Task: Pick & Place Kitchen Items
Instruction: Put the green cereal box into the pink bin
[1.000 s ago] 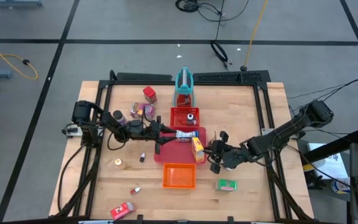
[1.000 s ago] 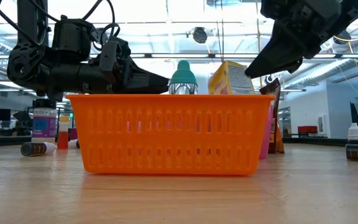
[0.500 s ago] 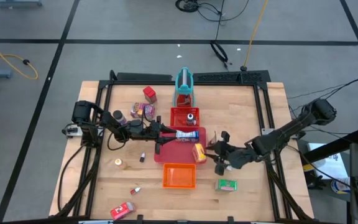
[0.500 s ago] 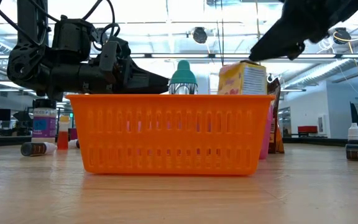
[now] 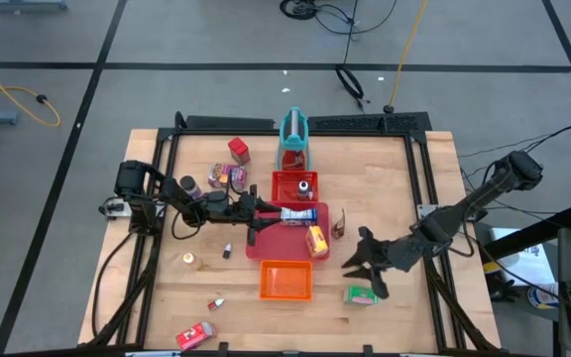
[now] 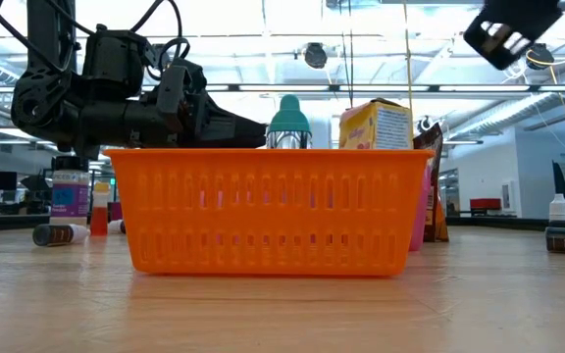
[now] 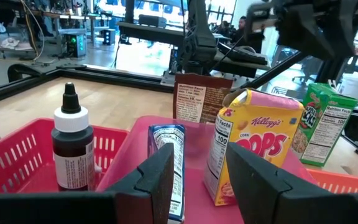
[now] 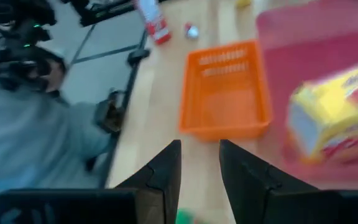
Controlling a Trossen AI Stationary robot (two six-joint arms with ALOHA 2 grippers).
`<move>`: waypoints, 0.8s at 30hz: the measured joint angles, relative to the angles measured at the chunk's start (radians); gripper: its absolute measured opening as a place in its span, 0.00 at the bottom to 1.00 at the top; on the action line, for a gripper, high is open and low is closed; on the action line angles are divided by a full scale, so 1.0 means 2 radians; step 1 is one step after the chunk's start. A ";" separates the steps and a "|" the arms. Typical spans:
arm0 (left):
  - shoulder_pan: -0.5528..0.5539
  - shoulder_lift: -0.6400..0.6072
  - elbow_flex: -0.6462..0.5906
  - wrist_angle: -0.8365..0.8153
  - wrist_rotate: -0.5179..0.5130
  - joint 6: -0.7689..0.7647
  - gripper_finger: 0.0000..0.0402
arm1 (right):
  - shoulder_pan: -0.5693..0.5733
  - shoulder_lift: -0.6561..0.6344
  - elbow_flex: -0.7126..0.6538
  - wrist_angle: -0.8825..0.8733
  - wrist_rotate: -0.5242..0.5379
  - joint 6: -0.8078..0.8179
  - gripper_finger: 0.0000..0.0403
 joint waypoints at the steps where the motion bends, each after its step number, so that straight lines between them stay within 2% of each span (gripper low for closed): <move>1: 0.000 0.000 0.000 0.000 0.000 0.000 0.37 | 0.001 0.000 0.000 -0.004 -0.009 0.017 0.25; 6: 0.000 0.000 0.000 0.000 0.000 -0.001 0.37 | 0.009 0.002 0.000 -0.042 -0.053 0.110 0.25; 11: 0.000 0.000 0.000 0.000 0.000 -0.001 0.37 | 0.017 0.001 -0.001 -0.043 -0.081 0.154 0.25; 24: 0.000 0.000 0.000 0.000 -0.004 -0.001 0.37 | 0.017 0.005 -0.001 -0.059 -0.083 0.183 0.25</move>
